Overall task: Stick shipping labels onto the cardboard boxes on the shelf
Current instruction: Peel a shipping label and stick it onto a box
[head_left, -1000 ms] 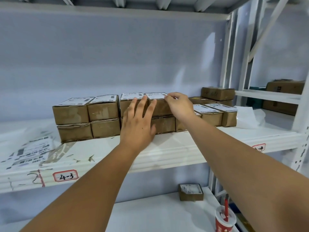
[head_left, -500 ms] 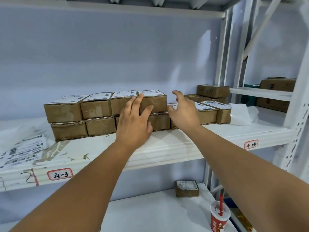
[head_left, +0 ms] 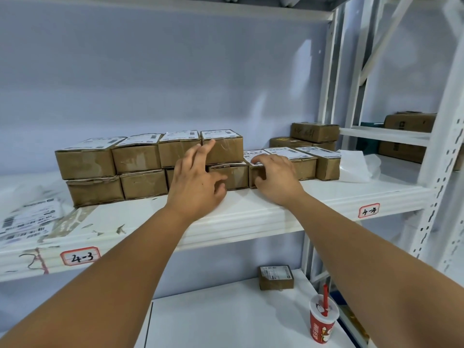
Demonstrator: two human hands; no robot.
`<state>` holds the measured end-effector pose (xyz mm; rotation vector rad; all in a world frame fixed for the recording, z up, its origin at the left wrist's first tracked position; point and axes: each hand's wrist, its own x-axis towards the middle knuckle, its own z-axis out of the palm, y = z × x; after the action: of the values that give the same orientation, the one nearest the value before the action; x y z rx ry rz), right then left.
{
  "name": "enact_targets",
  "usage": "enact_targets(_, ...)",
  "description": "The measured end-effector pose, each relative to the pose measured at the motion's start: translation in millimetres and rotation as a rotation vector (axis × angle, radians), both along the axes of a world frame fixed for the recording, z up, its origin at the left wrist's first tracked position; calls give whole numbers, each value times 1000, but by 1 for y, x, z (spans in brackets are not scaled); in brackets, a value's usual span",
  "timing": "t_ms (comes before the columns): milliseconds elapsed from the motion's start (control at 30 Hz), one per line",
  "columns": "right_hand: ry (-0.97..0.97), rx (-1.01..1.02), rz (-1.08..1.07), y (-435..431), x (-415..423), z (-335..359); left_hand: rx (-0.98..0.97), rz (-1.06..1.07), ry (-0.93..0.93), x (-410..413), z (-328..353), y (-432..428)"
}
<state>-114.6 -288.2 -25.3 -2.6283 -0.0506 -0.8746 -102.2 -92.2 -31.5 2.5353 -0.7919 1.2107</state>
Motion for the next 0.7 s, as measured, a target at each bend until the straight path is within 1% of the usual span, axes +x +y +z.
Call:
enact_targets(133, -43, 32, 54, -2, 2, -2, 33, 36, 82, -3, 1, 0)
enact_targets(267, -66, 96, -79, -3, 0, -2, 24, 33, 116, -5, 4, 1)
enact_targets(333, -135, 157, -163, -2, -2, -1, -10, 1, 81, -6, 4, 1)
enact_targets(400, -211, 225, -186, -2, -3, 1, -30, -17, 35, -7, 4, 0)
enact_targets(467, -173, 297, -160, -1, -3, 2, -21, -44, 104, -8, 4, 0)
enact_targets(533, -80, 300, -146, 0, -4, 2, -1, -77, 215, -5, 4, 0)
enact_targets(633, -30, 321, -114, 0, -4, 3, 22, -106, 279, -4, 5, -1)
enact_targets(700, -9, 320, -95, 0, -4, 4, 27, -88, 319, -5, 6, -2)
